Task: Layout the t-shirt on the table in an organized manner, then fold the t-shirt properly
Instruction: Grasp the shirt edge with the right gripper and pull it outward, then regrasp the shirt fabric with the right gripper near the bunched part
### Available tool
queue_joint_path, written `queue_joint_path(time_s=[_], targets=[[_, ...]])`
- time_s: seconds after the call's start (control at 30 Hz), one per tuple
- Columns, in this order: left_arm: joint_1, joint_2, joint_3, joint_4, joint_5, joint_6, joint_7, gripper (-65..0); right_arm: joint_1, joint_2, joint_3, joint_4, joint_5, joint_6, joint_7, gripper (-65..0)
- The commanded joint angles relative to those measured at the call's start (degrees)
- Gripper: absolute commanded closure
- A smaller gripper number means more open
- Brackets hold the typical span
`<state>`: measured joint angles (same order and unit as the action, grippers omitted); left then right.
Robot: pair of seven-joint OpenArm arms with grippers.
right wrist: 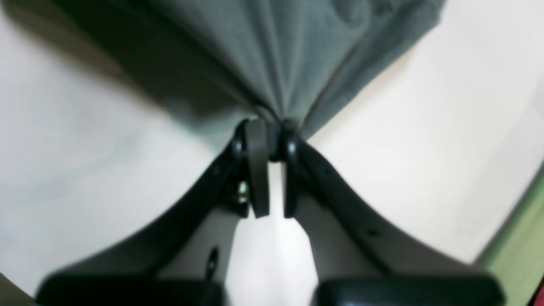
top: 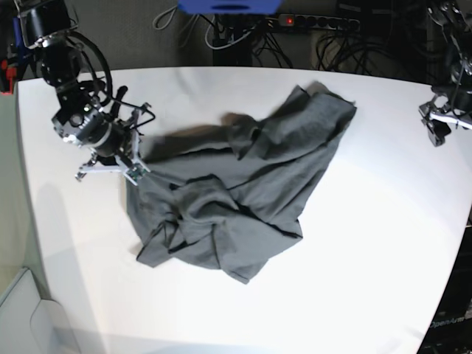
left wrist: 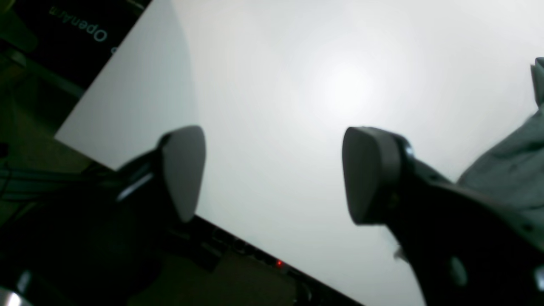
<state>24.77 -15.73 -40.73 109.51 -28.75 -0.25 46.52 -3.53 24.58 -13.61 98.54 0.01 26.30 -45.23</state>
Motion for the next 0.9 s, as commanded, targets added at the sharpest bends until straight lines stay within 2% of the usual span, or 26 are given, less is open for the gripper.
queue_joint_path(time_s=[0.0,0.2,0.3,0.5,0.63,0.77,0.87], targets=[[0.0,-1.0,-0.4,1.0,-0.1,-0.1,-1.1,-49.4,0.5,0.8,1.6,1.5,-0.5,-0.1,-0.2,-8.9],[0.0,-1.1,-0.4,1.0,-0.1,-0.1,-1.1,-49.7,-0.1,0.8,4.9,6.3,-0.4,0.0,-0.3,-26.9],[-0.1,-1.1,-0.4,1.1,-0.1,-0.1,-1.1,-49.8,0.2,0.8,5.0,8.4,-0.4,0.0,-0.3,-32.7],[-1.2,-1.1,-0.4,1.1,-0.1,-0.1,-1.1,-49.8,2.4,-0.2,4.0,8.1,-0.3,0.0,-0.3,-34.4],[-1.3,-1.1,-0.4,1.1,-0.1,-0.1,-0.9,-49.8,8.8,-4.1,0.9,2.2,-0.3,0.1,-0.4,-34.5],[-1.2,-1.1,-0.4,1.1,-0.1,-0.1,-0.9,-49.8,15.2,-7.9,-1.2,-5.5,-0.4,4.1,-0.4,-34.4],[-0.9,-1.1,-0.5,1.1,-0.1,-0.1,-1.0,-49.8,18.0,-10.3,-1.0,-10.3,-0.4,4.8,-0.3,-34.4]])
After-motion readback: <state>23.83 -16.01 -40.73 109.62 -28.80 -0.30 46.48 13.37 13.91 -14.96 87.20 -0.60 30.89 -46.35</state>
